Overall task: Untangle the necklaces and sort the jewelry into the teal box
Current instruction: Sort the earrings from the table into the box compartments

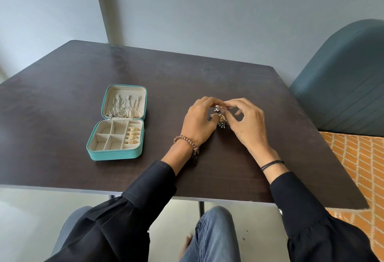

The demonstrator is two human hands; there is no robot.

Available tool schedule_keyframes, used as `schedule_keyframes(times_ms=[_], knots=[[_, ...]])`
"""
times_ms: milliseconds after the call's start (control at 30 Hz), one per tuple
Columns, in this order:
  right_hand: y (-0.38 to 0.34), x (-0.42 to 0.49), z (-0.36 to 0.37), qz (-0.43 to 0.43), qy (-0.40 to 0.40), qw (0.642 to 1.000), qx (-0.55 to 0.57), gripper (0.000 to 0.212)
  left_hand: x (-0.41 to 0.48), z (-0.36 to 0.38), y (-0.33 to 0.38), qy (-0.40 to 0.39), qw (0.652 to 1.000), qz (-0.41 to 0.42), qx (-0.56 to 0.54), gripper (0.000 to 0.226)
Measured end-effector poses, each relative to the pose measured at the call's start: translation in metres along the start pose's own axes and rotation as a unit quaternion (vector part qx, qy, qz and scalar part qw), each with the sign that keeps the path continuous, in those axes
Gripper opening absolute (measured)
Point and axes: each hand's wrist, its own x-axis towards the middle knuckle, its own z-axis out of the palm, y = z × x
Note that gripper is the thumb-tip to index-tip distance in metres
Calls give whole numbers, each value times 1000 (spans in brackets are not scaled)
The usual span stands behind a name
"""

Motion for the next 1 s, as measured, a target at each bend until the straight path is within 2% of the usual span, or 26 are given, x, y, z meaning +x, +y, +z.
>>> schedule_keyframes(times_ms=[200,367,533,667,767,867,1000], knots=[[-16,8,-10,29,-20,999,34,13,-2,-12,6,35,999,-1,-40,25],[-33,13,-24,59,-47,994,79,10,-9,-28,17,35,995,-1,-90,17],[-42,15,-23,88,-86,982,143,25,-15,-40,26,38,990,-19,-136,22],[-45,15,-23,102,-107,977,151,27,-17,-45,21,60,984,-59,-159,21],[-38,14,-18,125,-92,979,128,21,-23,-41,10,76,968,-125,-202,16],[-30,13,-13,137,-110,984,40,10,-26,-38,3,70,959,-159,-223,14],[-25,13,-4,111,-189,975,-38,22,-22,-38,1,88,942,-193,-261,14]])
